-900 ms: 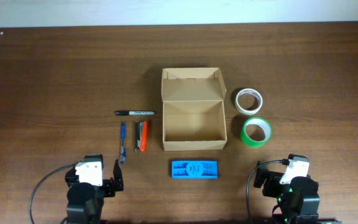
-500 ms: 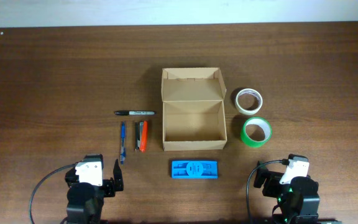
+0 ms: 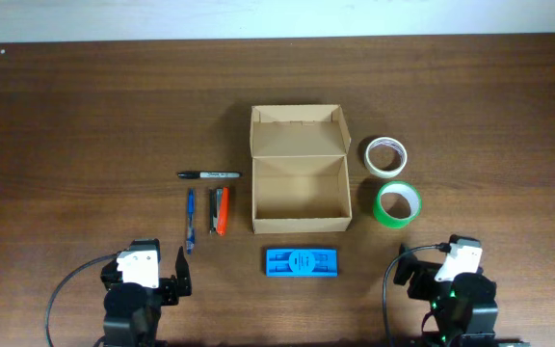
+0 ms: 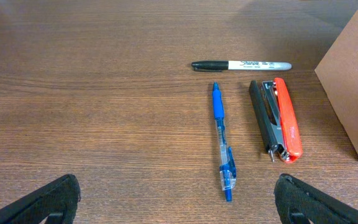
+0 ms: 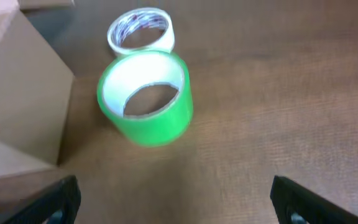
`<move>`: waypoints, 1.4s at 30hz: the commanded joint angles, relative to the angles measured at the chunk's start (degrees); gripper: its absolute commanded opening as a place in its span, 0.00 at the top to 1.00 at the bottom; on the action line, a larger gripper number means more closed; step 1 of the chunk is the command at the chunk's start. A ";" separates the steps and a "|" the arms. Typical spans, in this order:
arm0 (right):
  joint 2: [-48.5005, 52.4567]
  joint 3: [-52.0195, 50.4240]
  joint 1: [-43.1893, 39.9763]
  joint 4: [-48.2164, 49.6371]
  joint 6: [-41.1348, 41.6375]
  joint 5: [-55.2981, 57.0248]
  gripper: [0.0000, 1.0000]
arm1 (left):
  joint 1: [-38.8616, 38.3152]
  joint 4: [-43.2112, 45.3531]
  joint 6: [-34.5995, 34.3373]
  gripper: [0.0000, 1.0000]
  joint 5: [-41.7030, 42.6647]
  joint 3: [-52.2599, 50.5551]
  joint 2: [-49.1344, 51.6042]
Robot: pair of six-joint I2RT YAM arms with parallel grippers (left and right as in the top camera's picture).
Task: Pack container
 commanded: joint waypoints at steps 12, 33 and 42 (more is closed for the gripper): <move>39.65 39.26 -0.48 -7.78 0.15 -0.81 0.01 | 0.35 0.15 1.29 0.00 -0.57 -0.44 -0.59; 102.82 85.83 -0.52 -25.51 10.93 0.09 0.01 | 0.35 0.13 1.29 0.01 -0.57 -0.44 -0.59; 111.54 85.79 -0.52 -20.76 8.20 1.88 0.01 | 0.35 0.15 1.29 0.00 -0.59 -0.44 -0.59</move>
